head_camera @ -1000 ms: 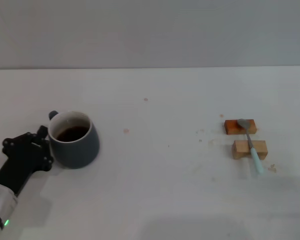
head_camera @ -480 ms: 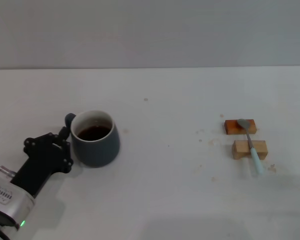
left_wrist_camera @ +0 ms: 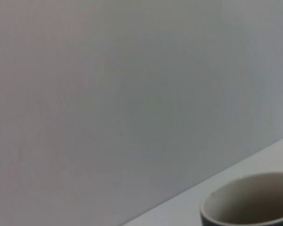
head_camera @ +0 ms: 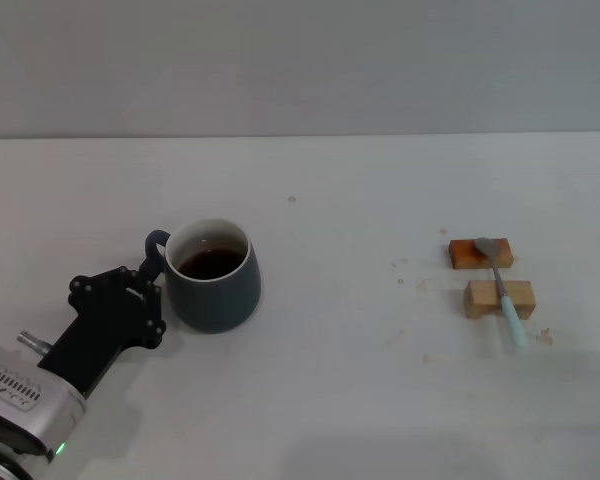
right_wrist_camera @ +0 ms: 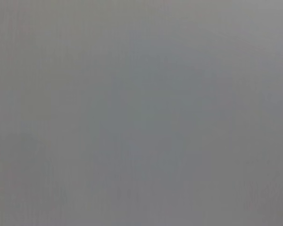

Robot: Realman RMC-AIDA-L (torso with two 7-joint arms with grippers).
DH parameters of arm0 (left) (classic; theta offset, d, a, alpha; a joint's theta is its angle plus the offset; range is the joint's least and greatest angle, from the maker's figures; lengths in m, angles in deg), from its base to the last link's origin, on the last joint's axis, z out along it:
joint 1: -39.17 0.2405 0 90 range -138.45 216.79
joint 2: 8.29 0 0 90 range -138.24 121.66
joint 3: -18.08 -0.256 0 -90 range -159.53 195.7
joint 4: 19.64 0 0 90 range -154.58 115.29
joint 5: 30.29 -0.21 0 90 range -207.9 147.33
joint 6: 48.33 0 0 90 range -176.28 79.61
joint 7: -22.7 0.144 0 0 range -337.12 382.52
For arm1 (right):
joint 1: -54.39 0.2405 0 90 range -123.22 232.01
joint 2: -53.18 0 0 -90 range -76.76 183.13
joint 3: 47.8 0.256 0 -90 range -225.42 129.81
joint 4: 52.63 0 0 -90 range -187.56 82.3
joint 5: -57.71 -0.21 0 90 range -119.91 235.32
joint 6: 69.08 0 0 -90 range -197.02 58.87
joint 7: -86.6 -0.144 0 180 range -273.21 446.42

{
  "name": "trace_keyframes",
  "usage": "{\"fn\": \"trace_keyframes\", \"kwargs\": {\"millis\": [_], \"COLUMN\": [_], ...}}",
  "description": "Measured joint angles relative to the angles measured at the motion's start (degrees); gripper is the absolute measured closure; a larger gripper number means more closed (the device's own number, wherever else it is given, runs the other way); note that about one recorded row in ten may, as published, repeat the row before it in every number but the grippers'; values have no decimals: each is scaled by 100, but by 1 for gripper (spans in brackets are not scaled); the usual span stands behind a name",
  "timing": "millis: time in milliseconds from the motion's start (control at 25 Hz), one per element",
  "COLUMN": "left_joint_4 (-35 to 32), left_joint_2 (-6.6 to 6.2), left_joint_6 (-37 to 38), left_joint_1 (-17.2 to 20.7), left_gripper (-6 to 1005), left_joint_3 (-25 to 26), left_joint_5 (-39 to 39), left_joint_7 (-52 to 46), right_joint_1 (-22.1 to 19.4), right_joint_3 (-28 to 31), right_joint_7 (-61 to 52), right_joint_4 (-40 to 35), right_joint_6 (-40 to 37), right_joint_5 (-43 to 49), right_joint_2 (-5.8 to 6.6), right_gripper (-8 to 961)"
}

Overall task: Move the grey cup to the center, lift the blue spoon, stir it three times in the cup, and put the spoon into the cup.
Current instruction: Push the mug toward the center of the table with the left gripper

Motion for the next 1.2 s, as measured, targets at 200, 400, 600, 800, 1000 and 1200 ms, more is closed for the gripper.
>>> {"fn": "trace_keyframes", "kwargs": {"millis": [200, 400, 600, 800, 1000, 1200], "left_joint_4": [-57, -42, 52, 146, 278, 322], "left_joint_2": [-12, -1, 1, 11, 24, 24], "left_joint_6": [-153, -290, -293, -293, -294, -296], "left_joint_1": [-5, -57, -89, -122, -180, -229], "left_gripper": [1001, 1001, 1001, 1001, 1001, 1001], "left_joint_3": [37, 40, -5, -124, -286, -383], "left_joint_5": [23, 16, 7, 0, 0, 0], "left_joint_7": [0, 0, 0, 0, 0, 0], "right_joint_1": [-8, -10, -10, -10, -10, -10], "right_joint_3": [0, 0, 0, 0, 0, 0], "right_joint_7": [0, 0, 0, 0, 0, 0], "right_joint_4": [-13, -13, -33, -36, -28, -27], "right_joint_6": [0, 0, 0, 0, 0, 0], "right_joint_5": [-2, -2, -3, -11, -8, -1], "right_joint_2": [0, 0, 0, 0, 0, 0], "right_gripper": [210, 210, 210, 210, 210, 210]}}
